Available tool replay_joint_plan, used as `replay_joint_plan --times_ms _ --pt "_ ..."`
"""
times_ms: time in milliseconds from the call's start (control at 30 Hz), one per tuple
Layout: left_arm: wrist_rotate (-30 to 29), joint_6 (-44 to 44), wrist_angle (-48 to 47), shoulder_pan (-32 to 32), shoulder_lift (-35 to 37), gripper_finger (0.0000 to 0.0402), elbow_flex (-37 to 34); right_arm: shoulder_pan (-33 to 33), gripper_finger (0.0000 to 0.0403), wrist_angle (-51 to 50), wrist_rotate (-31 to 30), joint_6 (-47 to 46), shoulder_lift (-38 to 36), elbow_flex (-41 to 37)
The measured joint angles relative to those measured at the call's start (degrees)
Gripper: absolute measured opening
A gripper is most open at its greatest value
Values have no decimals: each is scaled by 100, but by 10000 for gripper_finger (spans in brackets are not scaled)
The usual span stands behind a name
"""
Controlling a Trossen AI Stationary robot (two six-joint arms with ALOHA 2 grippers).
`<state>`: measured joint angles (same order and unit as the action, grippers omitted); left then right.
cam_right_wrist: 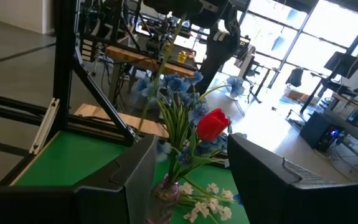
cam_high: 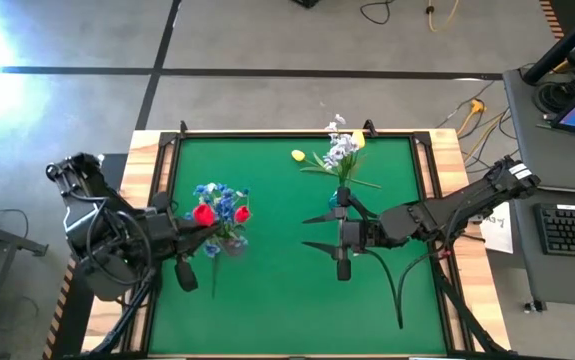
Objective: Sort flowers into vase by color
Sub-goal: Put the red tulip into the violet vase
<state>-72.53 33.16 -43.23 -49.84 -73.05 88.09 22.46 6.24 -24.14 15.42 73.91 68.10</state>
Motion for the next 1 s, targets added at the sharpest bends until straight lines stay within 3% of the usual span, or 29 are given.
replay_joint_plan --times_ms 500,1000 --pt "108 70 -1101 81 232 0 -7 -58 192 -2 2 17 0 -16" --pt "107 203 -1515 589 260 0 -50 -214 192 -2 2 6 2 -96"
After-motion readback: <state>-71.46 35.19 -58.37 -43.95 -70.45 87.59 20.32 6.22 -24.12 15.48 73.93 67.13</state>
